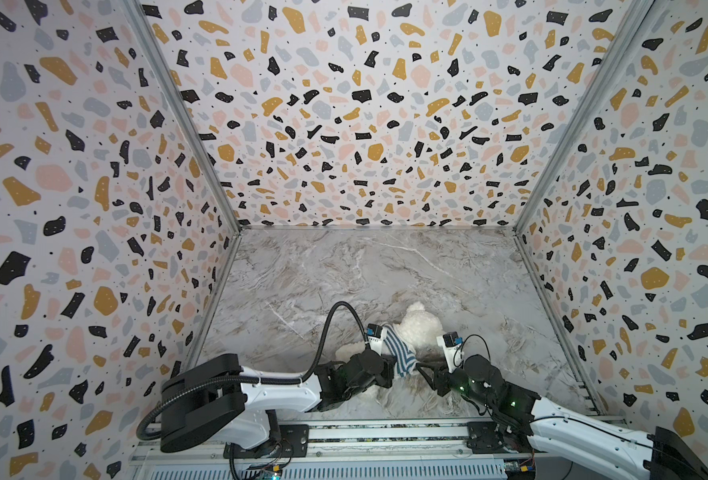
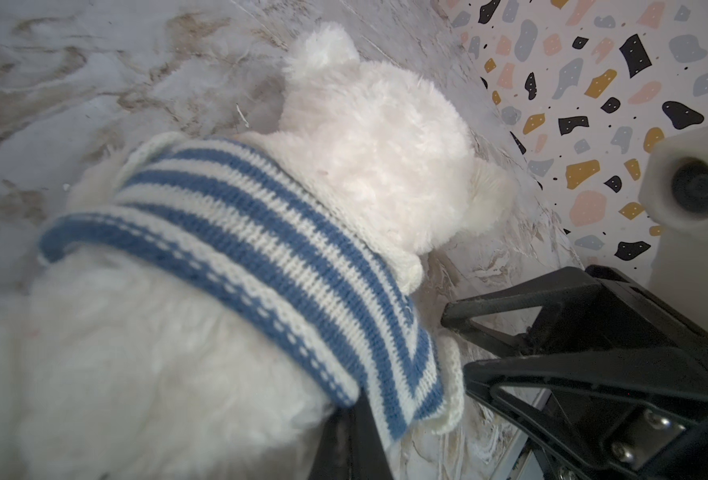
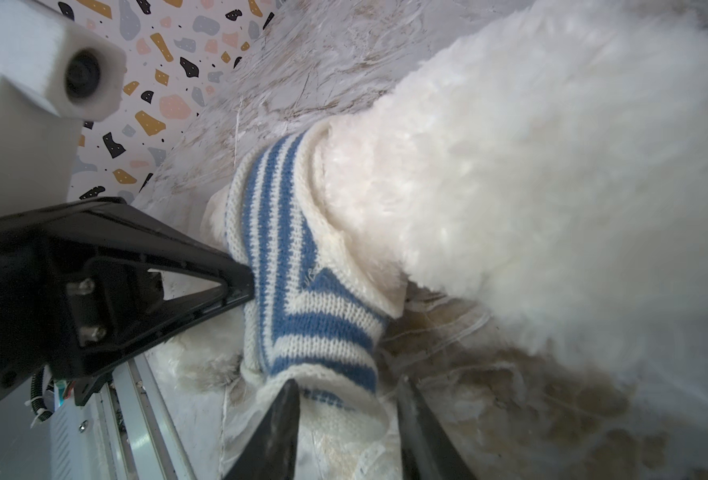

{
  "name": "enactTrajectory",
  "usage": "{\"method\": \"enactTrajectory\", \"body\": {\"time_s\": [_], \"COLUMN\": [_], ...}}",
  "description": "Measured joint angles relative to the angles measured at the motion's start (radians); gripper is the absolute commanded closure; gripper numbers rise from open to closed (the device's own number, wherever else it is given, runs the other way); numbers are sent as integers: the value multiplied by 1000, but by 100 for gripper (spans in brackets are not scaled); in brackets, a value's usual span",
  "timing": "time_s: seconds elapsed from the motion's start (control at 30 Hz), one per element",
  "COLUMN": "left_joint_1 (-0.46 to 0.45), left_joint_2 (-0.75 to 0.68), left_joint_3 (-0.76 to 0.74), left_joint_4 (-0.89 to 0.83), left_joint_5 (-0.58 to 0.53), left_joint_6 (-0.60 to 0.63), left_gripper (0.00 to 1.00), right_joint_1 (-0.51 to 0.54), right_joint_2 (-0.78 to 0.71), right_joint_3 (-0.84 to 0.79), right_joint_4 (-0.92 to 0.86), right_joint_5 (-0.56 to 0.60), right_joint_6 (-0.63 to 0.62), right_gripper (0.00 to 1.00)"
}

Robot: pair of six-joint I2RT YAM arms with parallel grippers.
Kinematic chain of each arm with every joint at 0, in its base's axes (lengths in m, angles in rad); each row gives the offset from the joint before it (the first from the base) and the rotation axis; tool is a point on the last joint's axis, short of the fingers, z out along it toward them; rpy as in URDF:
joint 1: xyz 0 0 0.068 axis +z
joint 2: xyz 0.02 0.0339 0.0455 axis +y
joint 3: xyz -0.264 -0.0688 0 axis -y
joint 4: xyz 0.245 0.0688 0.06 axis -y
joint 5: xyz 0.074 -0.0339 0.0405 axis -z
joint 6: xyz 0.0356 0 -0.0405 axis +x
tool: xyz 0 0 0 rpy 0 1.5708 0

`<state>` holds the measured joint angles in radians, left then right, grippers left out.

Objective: Dress the teddy bear
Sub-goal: 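Pull the sweater hem down with the right gripper while left holds the sweater's back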

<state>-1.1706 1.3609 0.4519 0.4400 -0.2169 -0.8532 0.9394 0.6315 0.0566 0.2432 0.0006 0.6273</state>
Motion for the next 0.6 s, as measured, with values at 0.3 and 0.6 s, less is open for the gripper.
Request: {"method": "enactTrajectory", "body": {"time_s": [0.3, 0.6], "left_joint_1": [23, 45], "left_joint_2": [-9, 28], "left_joint_3": [-45, -66], "left_joint_4": [72, 163], "left_joint_5": [22, 57], "left_joint_6": [-5, -23], "left_gripper": [100, 100], "right_joint_1": [51, 110], "right_joint_2": [-93, -76], "right_joint_3": [0, 0], "right_joint_4": [-64, -85], "right_joint_5": [-3, -4], "right_joint_6": [-28, -22], "right_gripper": [66, 81]}}
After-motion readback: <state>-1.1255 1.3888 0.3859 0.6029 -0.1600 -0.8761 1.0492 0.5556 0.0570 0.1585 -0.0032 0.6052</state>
